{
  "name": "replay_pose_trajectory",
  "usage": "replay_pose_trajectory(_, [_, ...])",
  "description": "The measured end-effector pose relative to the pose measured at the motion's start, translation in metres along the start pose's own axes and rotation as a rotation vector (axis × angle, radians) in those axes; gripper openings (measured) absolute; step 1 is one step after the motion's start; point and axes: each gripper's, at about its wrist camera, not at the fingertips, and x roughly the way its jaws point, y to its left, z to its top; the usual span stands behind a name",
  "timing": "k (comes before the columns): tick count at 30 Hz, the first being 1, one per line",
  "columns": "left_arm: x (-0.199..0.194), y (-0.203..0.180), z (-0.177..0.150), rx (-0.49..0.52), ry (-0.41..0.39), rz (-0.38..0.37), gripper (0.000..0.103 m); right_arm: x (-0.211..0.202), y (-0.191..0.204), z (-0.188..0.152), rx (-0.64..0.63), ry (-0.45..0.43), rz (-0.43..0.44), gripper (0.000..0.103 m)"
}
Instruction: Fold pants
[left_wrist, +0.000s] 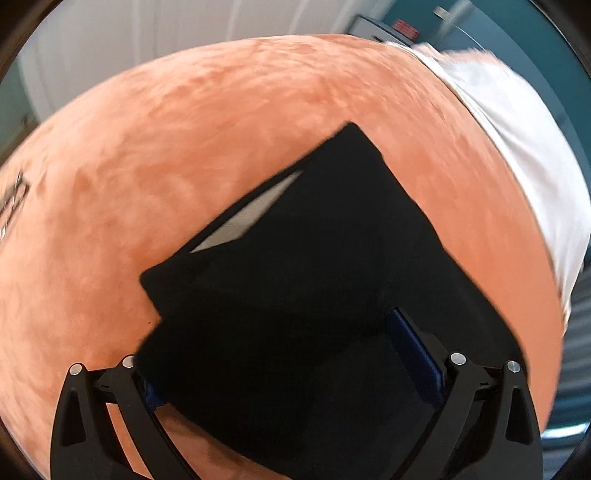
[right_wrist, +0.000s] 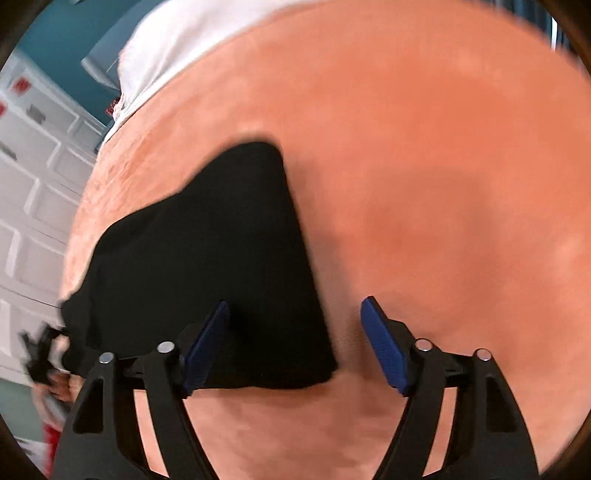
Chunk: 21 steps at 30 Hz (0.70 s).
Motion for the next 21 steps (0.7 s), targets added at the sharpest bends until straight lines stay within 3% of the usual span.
replay_pose_trajectory(1, [-0.001,0.003,-0.002,0.007,-0.008,0.020,0.085,0.001,0.009,-0.003,-0.014,-0.047,-0.014,0.080])
replay_pose_trajectory(2, [-0.004,0.005,-0.003,0.006,-0.014,0.027,0.072,0.004,0.018,-0.004,-0.052,-0.050,-0.015,0.056])
replay_pose_trajectory(3, [-0.009,0.010,-0.002,-0.011,-0.020,0.015,0.046,0.007,0.026,-0.004,-0.073,-0.035,-0.032,0.052])
replay_pose_trajectory(4, [-0.013,0.013,-0.002,-0.025,-0.016,-0.002,0.029,0.006,0.029,-0.004,-0.056,-0.033,-0.022,0.037])
replay_pose_trajectory(5, [-0.016,0.017,0.001,-0.051,0.017,-0.068,0.017,0.001,0.023,-0.007,-0.046,-0.029,-0.010,0.027])
replay_pose_trajectory(10, [-0.046,0.009,0.003,-0.010,0.039,-0.098,0.015,-0.059,0.022,0.005,-0.046,-0.042,0.049,0.019])
replay_pose_trajectory(13, [-0.069,0.010,-0.004,0.008,0.090,-0.153,0.015,-0.101,0.002,0.009,-0.036,-0.022,0.093,0.018])
replay_pose_trajectory(16, [-0.085,0.012,-0.027,0.030,0.178,-0.197,0.015,-0.133,-0.012,0.008,-0.086,-0.019,0.032,0.018])
replay_pose_trajectory(21, [-0.089,0.010,-0.096,0.102,0.299,-0.190,0.016,-0.164,-0.090,-0.016,-0.020,0.009,-0.063,0.018])
